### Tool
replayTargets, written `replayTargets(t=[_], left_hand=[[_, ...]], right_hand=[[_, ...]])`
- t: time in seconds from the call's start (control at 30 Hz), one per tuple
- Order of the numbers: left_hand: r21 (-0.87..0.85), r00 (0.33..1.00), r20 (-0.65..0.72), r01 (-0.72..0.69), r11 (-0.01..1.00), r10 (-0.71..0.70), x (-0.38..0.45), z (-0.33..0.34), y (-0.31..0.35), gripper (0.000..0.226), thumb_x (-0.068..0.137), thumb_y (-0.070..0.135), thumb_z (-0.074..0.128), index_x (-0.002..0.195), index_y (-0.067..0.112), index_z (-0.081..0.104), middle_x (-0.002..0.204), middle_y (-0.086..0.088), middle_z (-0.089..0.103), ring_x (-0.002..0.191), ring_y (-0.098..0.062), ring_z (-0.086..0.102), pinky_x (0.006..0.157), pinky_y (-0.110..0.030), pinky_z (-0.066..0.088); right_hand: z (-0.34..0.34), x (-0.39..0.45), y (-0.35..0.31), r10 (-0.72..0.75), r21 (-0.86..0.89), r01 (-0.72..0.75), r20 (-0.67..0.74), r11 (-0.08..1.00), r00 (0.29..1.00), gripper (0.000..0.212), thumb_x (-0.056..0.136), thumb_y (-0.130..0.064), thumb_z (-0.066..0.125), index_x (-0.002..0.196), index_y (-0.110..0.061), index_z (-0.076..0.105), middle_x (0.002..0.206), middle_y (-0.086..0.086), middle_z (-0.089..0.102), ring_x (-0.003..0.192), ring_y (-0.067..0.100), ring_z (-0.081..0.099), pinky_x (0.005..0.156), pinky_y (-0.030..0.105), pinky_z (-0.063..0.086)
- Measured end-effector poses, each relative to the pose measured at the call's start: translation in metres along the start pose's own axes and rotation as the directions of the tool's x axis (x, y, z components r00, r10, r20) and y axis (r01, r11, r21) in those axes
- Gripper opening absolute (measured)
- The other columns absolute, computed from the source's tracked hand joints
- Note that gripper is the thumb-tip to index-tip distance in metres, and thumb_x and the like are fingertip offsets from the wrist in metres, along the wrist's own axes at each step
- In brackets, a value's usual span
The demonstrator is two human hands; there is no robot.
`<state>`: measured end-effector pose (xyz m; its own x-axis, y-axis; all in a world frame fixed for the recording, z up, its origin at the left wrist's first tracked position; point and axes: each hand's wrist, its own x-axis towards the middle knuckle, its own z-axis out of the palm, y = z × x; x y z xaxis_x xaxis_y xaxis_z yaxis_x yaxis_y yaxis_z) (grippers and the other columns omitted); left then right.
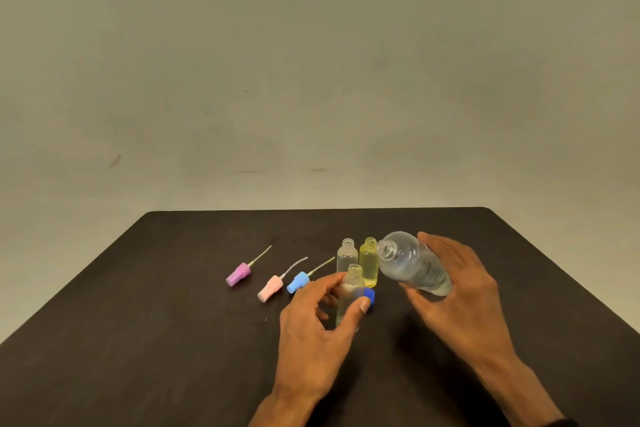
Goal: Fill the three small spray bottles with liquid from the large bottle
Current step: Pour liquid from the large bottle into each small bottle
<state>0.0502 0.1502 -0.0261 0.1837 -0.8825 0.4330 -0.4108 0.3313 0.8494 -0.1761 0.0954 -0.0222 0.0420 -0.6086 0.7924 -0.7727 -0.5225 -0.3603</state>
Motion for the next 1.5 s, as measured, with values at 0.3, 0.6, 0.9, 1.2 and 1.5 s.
replayTargets(t=[0.3,0.6,0.9,1.2,1.5], left_hand=[[-0.001,1.0,0.027,-0.016,1.0,0.016,-0.0002,0.0003,-0.0006,0.045,0.081,0.043,0.086,0.122,0.041,0.069,0.096,0.019,0.071,0.097,-0.002,0.066,0.079,-0.015,0.055],[-0.003,0.997,0.068,-0.028,1.0,0.028,0.0016,0.0004,-0.0009,0.047,0.081,0.042,0.086,0.122,0.047,0.063,0.099,0.022,0.069,0.101,0.002,0.064,0.08,-0.012,0.055],[-0.025,0.997,0.067,-0.046,0.999,0.047,0.002,0.0001,-0.0012,0.048,0.08,0.045,0.084,0.122,0.049,0.06,0.105,0.02,0.07,0.103,0.003,0.066,0.084,-0.012,0.057],[-0.031,0.995,0.093,-0.043,0.999,0.045,0.0015,0.0002,-0.0045,0.053,0.082,0.042,0.085,0.131,0.037,0.067,0.105,0.018,0.072,0.102,0.003,0.067,0.084,-0.011,0.056],[-0.06,0.993,0.115,-0.005,0.998,0.012,0.0009,0.0006,-0.0059,0.055,0.081,0.041,0.087,0.132,0.034,0.068,0.104,0.017,0.073,0.1,-0.001,0.071,0.083,-0.015,0.059]], right_hand=[[0.0006,0.0012,-0.0005,-0.086,-0.057,0.086,0.013,0.995,0.996,0.094,0.06,-0.012,0.103,0.144,-0.016,0.061,0.136,0.007,0.068,0.126,0.03,0.064,0.108,0.054,0.051],[0.0016,0.0019,0.0034,-0.115,-0.097,0.116,0.02,0.988,0.993,0.093,0.058,-0.008,0.103,0.143,-0.011,0.063,0.137,0.01,0.069,0.127,0.032,0.064,0.108,0.063,0.051],[0.0015,0.0012,0.0045,-0.123,-0.108,0.128,0.046,0.986,0.991,0.101,0.057,-0.008,0.103,0.148,-0.017,0.057,0.14,0.009,0.066,0.131,0.031,0.061,0.116,0.06,0.042],[-0.0005,0.0023,0.0031,-0.141,-0.118,0.145,0.042,0.982,0.989,0.098,0.058,-0.004,0.102,0.146,-0.015,0.06,0.14,0.01,0.066,0.131,0.031,0.061,0.116,0.064,0.043],[-0.0008,0.0036,0.0015,-0.163,-0.125,0.168,0.05,0.978,0.985,0.098,0.057,-0.001,0.101,0.146,-0.015,0.06,0.141,0.011,0.065,0.132,0.033,0.061,0.118,0.068,0.039]])
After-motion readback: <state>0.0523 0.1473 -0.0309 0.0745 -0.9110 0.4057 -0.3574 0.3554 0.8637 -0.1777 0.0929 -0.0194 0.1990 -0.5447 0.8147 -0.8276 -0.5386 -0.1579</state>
